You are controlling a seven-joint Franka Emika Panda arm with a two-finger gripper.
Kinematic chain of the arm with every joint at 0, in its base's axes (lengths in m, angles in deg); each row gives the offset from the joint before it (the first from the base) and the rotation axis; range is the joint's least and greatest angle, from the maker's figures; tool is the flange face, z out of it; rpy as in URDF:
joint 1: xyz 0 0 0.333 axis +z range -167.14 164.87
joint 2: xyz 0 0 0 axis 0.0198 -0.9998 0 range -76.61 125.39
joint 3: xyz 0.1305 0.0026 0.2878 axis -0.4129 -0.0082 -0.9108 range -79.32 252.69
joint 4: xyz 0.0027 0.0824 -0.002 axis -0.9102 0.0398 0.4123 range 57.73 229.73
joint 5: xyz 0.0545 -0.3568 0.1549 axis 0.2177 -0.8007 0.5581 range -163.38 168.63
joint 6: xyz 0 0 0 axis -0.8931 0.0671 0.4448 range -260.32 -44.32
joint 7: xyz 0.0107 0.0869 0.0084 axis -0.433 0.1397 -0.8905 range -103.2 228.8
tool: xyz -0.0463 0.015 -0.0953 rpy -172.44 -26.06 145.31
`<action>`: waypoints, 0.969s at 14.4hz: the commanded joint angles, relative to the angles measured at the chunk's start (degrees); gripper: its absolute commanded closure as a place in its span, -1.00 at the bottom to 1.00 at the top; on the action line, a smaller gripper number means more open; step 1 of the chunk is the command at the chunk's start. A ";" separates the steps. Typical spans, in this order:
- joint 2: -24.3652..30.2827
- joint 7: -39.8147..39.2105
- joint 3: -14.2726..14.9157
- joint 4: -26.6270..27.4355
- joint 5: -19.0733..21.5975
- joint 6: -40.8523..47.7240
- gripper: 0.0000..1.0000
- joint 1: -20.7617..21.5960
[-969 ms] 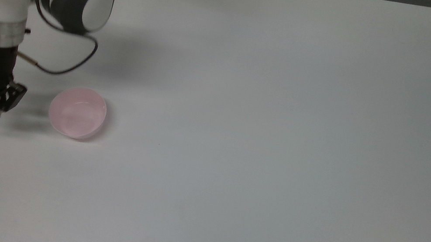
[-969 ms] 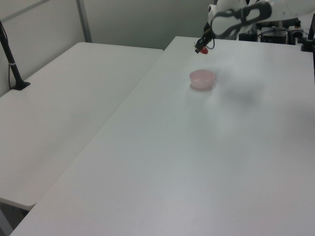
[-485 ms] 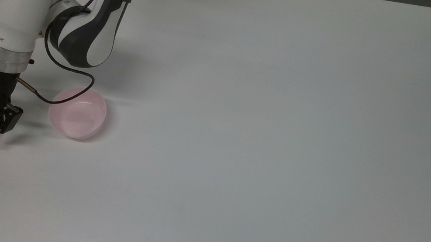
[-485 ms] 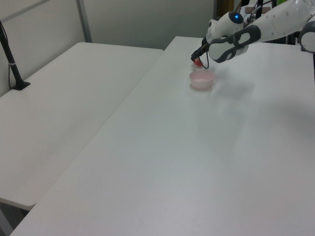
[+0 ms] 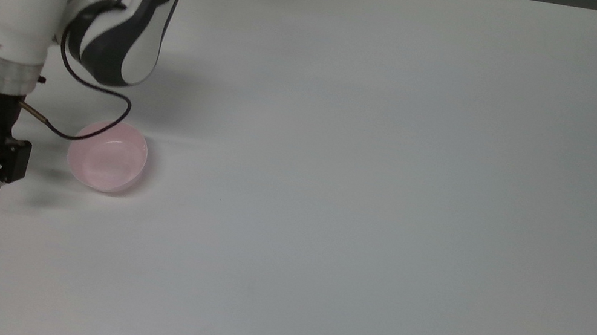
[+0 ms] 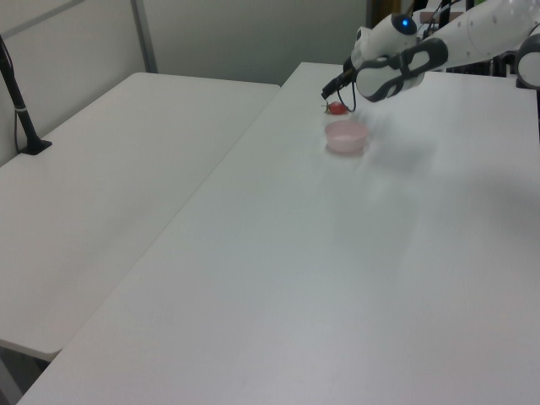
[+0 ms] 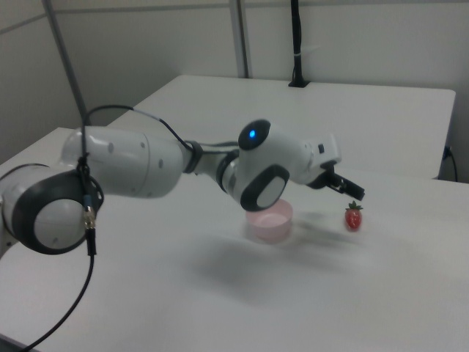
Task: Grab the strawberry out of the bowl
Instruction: 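Lift the strawberry up out of the bowl and carry it aside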
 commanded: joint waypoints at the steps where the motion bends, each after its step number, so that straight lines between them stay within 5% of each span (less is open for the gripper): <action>1: 18.99 2.51 -1.17 7.44 -0.17 25.44 -1.00 1.48; 3: 27.63 6.80 -2.66 7.70 -4.01 42.38 -1.00 1.74; 5: 34.39 12.41 -8.95 10.58 -13.91 54.24 -1.00 1.74; 8: 43.88 13.59 -14.78 19.44 -15.99 59.04 -1.00 1.83; 14: 44.98 13.76 -16.03 19.30 -19.51 65.64 -1.00 5.17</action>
